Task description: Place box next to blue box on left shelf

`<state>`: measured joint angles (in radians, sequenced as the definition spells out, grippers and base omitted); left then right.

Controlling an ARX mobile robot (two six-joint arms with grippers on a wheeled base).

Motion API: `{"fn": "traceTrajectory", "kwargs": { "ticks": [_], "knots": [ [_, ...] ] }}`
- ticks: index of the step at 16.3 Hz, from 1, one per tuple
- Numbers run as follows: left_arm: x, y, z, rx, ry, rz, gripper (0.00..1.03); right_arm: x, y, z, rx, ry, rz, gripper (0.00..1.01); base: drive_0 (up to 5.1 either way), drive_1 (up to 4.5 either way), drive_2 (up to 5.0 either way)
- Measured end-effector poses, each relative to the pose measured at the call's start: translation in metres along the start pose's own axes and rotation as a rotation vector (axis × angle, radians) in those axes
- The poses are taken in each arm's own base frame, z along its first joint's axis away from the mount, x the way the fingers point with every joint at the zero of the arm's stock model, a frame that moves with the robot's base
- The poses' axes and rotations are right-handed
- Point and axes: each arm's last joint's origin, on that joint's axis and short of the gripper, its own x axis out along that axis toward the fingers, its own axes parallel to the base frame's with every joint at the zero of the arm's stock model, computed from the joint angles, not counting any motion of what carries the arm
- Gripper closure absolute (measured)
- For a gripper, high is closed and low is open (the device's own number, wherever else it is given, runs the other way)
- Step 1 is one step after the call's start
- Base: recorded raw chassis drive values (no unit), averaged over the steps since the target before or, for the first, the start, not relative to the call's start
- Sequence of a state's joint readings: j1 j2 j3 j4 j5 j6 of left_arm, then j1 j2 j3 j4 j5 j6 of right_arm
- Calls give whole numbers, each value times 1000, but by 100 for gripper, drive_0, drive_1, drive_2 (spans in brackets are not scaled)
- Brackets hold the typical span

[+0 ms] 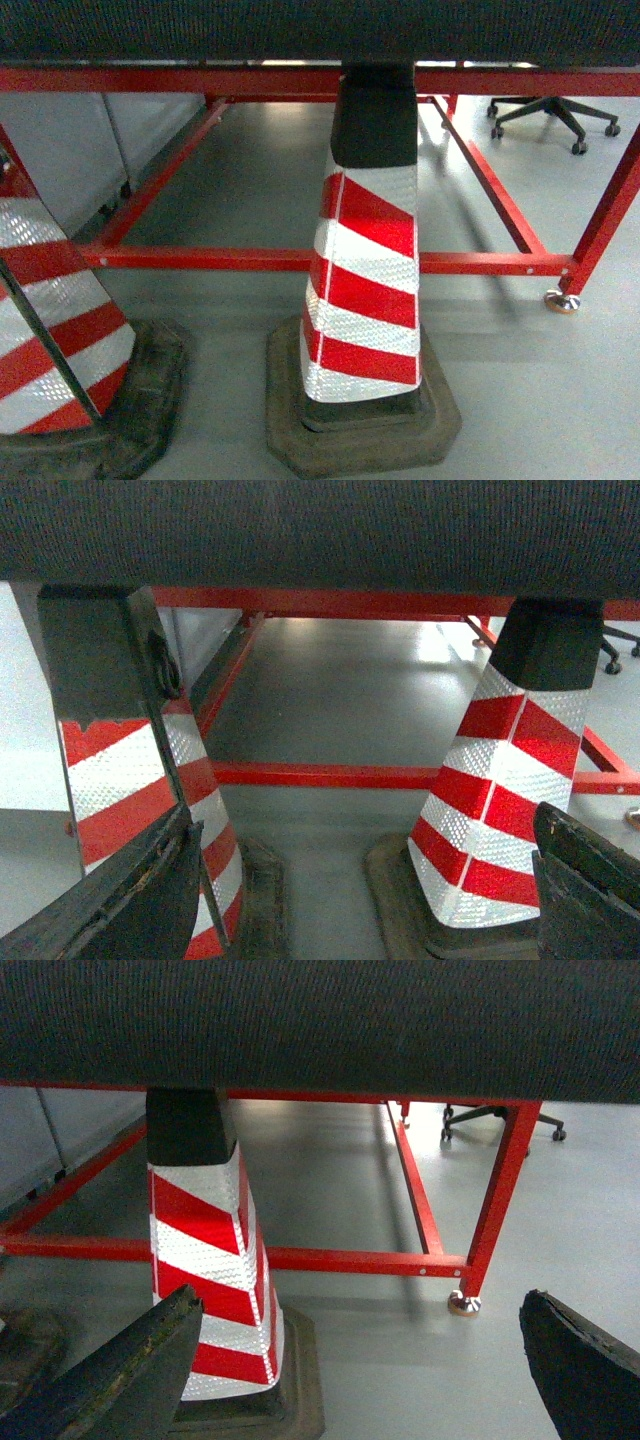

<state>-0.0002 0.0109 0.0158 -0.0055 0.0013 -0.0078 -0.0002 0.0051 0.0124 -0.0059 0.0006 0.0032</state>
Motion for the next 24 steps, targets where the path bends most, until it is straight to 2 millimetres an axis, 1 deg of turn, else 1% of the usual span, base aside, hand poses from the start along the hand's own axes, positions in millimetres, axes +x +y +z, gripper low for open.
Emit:
{"fn": "traceTrajectory", "kwargs": {
  "ticks": [24],
  "knots": [
    [0,0,0,9,-1,3,5,0,0,0,-1,-1,1,3,0,0,0]
  ]
}}
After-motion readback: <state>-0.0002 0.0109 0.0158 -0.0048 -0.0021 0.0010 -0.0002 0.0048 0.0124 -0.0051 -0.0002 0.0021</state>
